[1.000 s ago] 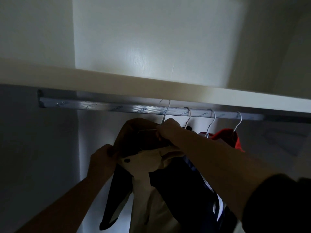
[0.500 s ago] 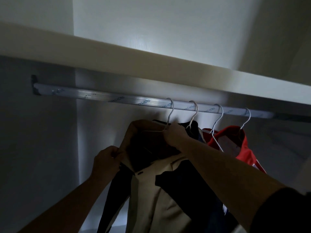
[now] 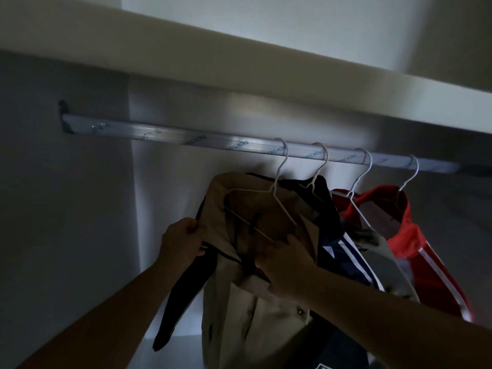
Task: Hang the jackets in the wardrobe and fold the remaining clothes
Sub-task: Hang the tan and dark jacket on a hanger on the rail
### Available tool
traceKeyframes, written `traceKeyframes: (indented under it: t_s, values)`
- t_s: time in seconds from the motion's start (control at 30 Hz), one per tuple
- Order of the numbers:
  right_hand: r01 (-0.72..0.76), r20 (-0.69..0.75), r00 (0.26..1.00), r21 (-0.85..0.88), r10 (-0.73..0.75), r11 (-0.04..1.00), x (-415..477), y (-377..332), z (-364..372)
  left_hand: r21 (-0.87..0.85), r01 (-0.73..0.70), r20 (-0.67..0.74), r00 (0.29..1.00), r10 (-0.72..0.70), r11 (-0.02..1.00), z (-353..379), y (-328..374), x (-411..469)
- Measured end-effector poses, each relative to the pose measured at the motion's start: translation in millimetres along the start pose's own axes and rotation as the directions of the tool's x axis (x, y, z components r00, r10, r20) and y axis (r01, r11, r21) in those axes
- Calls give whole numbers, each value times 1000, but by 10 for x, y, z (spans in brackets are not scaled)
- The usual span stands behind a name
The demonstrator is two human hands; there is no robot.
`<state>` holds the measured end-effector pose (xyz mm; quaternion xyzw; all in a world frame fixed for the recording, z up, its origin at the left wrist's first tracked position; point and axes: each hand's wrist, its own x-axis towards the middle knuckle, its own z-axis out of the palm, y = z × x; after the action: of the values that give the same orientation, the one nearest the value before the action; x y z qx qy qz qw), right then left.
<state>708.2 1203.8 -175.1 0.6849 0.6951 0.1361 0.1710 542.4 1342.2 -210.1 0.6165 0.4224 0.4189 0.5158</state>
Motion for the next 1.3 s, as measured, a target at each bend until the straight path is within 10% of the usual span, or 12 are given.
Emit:
traceKeyframes:
  t_s: [0.4,0.53,0.77,0.87,0.97,1.13,1.3]
  values:
    - [-17,-247,969,-109,-10,994,62,-140,367,-213,86,28,996,-82,973,186,-310,-142]
    - [108,-181,972,-233,-152,967,-110,-43,419,41,193,76,978,-195,980,417,-720,-369]
    - [229,-162,953,-161,-255,960,-336,141,377,460,-51,237,969,-67,886,949,-1005,-750]
    - [221,-182,952,-145,-246,964,-413,167,373,379,-149,187,979,82,914,1031,-1123,-779]
    - [214,-212,949,-108,-233,971,-423,183,343,204,105,173,975,-142,973,1076,-1161,-825]
    - [214,-190,958,-27,-215,977,-457,215,378,536,-166,90,986,139,828,1072,-1161,-772]
    - [156,-138,978,-8,-156,988,-402,200,449,412,-167,217,973,82,896,928,-1092,-861]
